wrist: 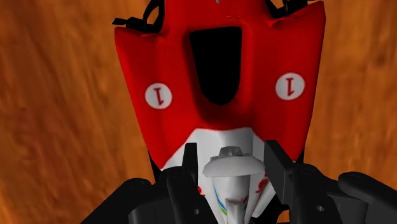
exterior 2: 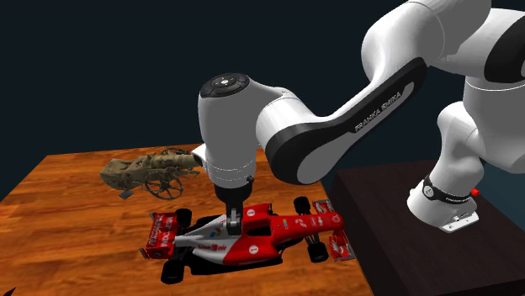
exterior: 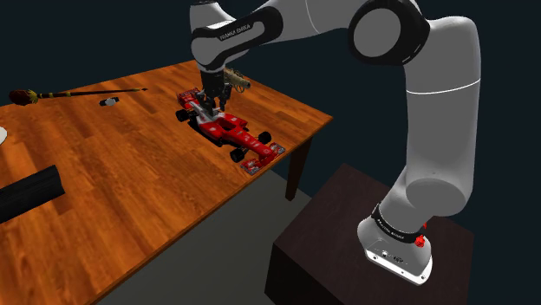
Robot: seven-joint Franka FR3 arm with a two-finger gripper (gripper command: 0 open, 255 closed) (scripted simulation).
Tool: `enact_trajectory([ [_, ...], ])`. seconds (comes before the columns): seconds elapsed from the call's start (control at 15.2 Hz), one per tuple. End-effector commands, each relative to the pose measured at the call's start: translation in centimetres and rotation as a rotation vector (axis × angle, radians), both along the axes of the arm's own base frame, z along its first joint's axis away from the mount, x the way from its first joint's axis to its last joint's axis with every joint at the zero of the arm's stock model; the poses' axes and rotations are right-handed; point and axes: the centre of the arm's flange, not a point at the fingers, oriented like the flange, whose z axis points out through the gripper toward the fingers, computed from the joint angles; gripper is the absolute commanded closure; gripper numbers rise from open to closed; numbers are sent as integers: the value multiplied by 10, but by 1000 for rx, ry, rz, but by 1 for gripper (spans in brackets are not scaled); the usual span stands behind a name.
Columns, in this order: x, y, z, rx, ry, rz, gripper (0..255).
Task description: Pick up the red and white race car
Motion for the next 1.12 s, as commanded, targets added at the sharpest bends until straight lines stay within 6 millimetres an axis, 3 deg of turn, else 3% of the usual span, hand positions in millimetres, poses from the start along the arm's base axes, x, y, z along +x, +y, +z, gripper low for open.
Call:
enact_trajectory([
  [0.0, 0, 0, 5, 0, 0, -1, 255],
  [0.92, 0, 0, 78, 0, 0, -1, 255],
  [1.06, 0, 0, 79, 0, 0, -1, 255],
])
